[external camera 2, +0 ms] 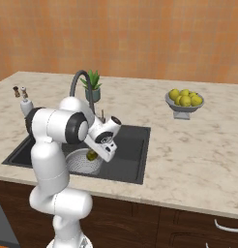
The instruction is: Put the colander in the sink, put the kiwi in the colander, and turn on the sink faucet and pour water over the colander.
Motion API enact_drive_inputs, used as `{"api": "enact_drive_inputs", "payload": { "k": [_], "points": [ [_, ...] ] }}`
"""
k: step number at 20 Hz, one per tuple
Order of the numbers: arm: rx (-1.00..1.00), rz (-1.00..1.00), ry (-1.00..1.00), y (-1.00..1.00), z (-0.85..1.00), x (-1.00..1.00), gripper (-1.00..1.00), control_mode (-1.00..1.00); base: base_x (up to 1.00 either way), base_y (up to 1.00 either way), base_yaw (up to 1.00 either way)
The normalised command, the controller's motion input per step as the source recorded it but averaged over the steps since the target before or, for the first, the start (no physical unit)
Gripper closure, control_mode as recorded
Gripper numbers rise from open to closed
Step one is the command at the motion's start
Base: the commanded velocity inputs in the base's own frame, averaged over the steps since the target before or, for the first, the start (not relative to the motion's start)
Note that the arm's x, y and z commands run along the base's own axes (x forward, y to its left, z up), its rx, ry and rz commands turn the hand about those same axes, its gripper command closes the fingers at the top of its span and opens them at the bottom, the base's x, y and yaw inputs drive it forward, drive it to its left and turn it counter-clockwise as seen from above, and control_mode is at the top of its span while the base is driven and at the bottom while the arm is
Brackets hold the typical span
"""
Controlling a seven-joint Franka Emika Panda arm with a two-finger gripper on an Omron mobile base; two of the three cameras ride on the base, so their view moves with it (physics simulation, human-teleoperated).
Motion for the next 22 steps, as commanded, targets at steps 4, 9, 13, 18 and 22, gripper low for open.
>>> {"api": "enact_drive_inputs", "payload": {
  "k": [4,9,13,18,22],
  "points": [
    [0.00,0.00,0.00,0.00,-0.24,-0.09,1.00,-1.00,0.00,0.00,0.00],
    [0.00,0.00,0.05,-0.01,-0.24,0.00,1.00,-1.00,0.00,0.00,0.00],
    [0.00,0.00,0.11,0.00,-0.26,0.05,1.00,-1.00,0.00,0.00,0.00],
    [0.00,0.00,0.11,0.00,-0.20,0.17,1.00,-1.00,0.00,0.00,0.00],
    [0.00,0.00,0.05,0.01,-0.14,0.10,1.00,-1.00,0.00,0.00,0.00]
  ]
}}
